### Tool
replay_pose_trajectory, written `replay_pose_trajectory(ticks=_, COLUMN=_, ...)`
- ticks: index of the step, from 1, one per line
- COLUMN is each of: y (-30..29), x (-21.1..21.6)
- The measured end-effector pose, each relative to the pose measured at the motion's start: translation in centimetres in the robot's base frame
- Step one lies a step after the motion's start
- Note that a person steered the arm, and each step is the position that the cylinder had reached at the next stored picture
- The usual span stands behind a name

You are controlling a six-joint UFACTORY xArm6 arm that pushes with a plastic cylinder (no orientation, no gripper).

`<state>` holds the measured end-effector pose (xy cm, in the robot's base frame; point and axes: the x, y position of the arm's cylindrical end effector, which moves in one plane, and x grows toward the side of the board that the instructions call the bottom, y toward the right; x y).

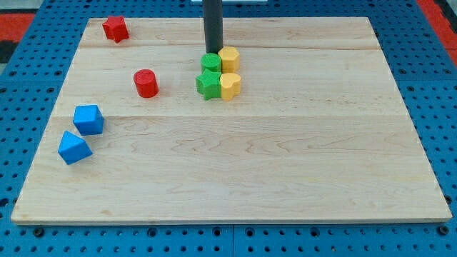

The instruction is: Move the red circle to the top center of the board

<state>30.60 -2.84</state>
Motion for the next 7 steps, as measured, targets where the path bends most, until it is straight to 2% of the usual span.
replay_pose_trajectory(ticks=2, y=-0.5, x=5.4)
replay_pose_trajectory(ticks=3, y=-5.5, x=2.4)
replay_pose_trajectory(ticks=4, y=-8.3, x=5.3)
replay_pose_trajectory(ticks=5, y=-7.5, x=9.6)
replay_pose_trajectory(ticks=6, y=-11.9, x=11.6)
replay_pose_trajectory(ticks=7, y=-9.6, x=8.7)
